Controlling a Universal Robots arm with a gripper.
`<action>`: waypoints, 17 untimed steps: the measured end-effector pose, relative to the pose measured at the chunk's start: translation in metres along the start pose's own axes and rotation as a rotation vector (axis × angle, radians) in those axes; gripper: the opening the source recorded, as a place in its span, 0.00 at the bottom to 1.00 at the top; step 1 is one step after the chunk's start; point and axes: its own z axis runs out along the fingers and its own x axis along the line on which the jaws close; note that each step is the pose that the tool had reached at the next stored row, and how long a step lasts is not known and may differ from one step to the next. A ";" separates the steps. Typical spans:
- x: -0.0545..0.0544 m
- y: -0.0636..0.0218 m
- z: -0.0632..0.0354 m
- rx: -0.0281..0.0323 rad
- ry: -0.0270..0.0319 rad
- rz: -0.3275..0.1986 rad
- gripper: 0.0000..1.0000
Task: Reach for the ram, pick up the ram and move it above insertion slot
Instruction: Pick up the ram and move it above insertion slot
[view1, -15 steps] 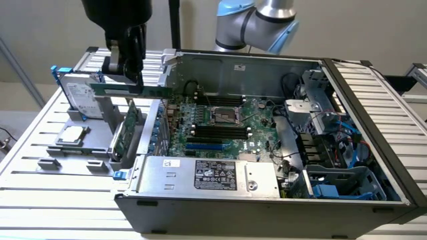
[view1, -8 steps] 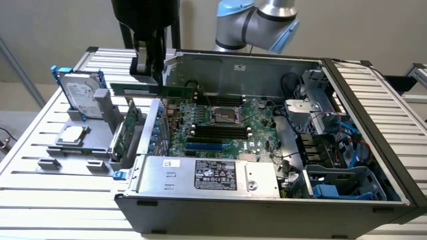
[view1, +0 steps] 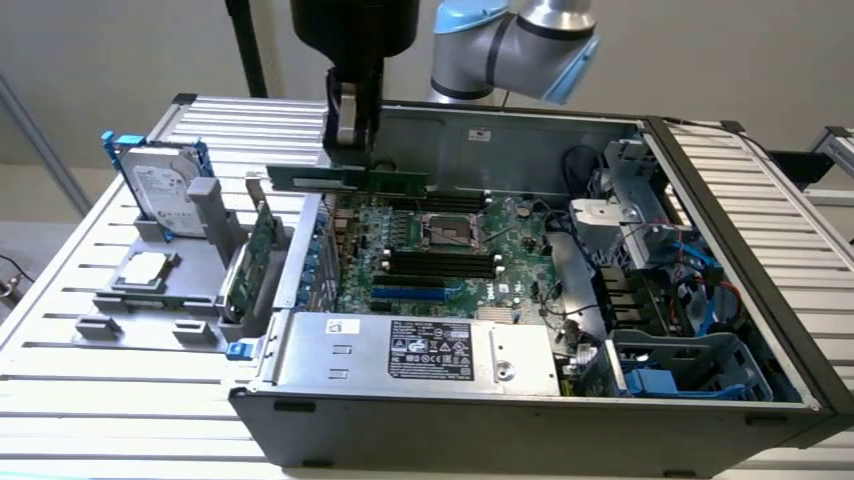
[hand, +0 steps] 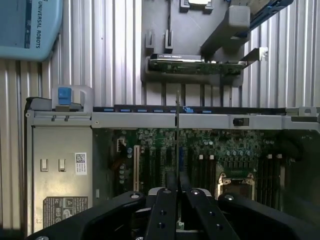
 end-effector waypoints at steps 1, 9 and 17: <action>-0.001 -0.0045 -0.0001 0.0000 0.0001 0.000 0.13; -0.020 -0.0320 0.0023 0.0000 0.0001 0.000 0.13; -0.037 -0.0600 0.0074 -0.0001 0.0006 0.000 0.13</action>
